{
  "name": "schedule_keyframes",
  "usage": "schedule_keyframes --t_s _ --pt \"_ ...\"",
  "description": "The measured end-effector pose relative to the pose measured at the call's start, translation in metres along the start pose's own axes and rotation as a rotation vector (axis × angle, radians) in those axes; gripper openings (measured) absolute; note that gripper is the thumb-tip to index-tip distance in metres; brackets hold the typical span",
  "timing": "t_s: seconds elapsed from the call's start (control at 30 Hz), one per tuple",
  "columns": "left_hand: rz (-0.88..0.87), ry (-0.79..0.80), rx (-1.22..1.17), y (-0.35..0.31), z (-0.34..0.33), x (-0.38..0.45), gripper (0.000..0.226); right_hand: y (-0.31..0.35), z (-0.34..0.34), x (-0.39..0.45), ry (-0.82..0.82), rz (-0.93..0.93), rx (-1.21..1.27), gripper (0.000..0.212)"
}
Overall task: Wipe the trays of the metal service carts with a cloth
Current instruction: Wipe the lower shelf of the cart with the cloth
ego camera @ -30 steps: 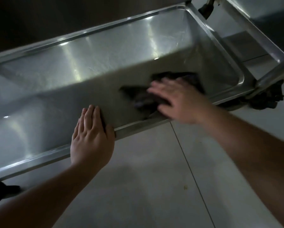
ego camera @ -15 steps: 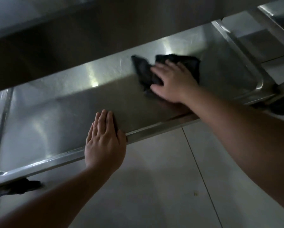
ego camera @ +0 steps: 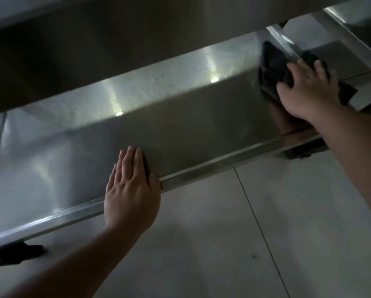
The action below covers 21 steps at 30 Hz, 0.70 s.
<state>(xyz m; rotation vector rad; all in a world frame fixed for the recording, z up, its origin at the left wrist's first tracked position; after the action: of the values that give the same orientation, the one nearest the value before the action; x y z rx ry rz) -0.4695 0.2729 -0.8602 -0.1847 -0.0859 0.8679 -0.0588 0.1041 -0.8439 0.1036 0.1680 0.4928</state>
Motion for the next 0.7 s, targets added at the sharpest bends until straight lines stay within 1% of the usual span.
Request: schedule_keyframes --t_s 0.07,0.1,0.17,0.27,0.33,0.4,0.47,0.5,0.53,0.57,0.63,0.7 --pt "-0.008 0.004 0.009 0.0 0.0 0.001 0.071 0.035 -0.004 0.025 0.005 -0.063 0.027 0.079" --pt "-0.011 0.002 0.012 0.0 0.0 0.001 0.071 0.056 -0.005 0.034 0.022 -0.064 0.044 0.08" --pt "-0.01 0.001 0.014 0.0 -0.001 0.001 0.071 0.104 -0.007 0.041 0.059 0.009 0.065 0.082" --pt "-0.005 0.002 0.018 0.0 -0.003 0.0 0.069 0.174 -0.018 0.013 0.068 0.281 0.028 0.077" --pt "-0.001 -0.011 0.015 0.0 -0.002 0.0 0.067 0.202 -0.028 -0.026 0.068 0.486 0.01 0.075" --pt "0.002 -0.015 0.012 -0.001 -0.002 0.0 0.067 0.198 -0.033 -0.063 0.118 0.669 -0.001 0.077" --pt "0.003 -0.013 0.004 -0.001 -0.002 0.0 0.068 0.164 -0.035 -0.085 0.137 0.79 -0.003 0.078" --pt "0.003 -0.011 -0.001 -0.001 -0.002 0.0 0.069 0.142 -0.035 -0.091 0.126 0.815 -0.012 0.077" --pt "0.001 -0.01 -0.003 -0.001 -0.003 0.0 0.069 0.117 -0.032 -0.092 0.104 0.8 -0.025 0.076" --pt "-0.002 -0.01 -0.001 0.0 -0.003 0.001 0.069 0.093 -0.029 -0.088 0.086 0.745 -0.031 0.076" --pt "-0.012 -0.004 0.005 0.002 -0.003 0.0 0.069 0.051 -0.018 -0.07 0.07 0.56 -0.02 0.083" --pt "-0.015 0.001 0.007 0.002 -0.004 -0.001 0.068 0.022 -0.007 -0.042 0.046 0.334 0.004 0.088"
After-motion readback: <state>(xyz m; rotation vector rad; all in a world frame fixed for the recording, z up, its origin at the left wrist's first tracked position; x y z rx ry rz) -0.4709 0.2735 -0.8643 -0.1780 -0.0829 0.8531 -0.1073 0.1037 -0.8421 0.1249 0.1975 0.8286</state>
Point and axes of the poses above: each hand's wrist, its own x-axis towards the middle knuckle, its own z-axis out of the back of the hand, y = z × x, the point moved 2 cm from there along x, towards the middle knuckle, and after that the axes turned 1 degree about -x, right-handed, at the moved point
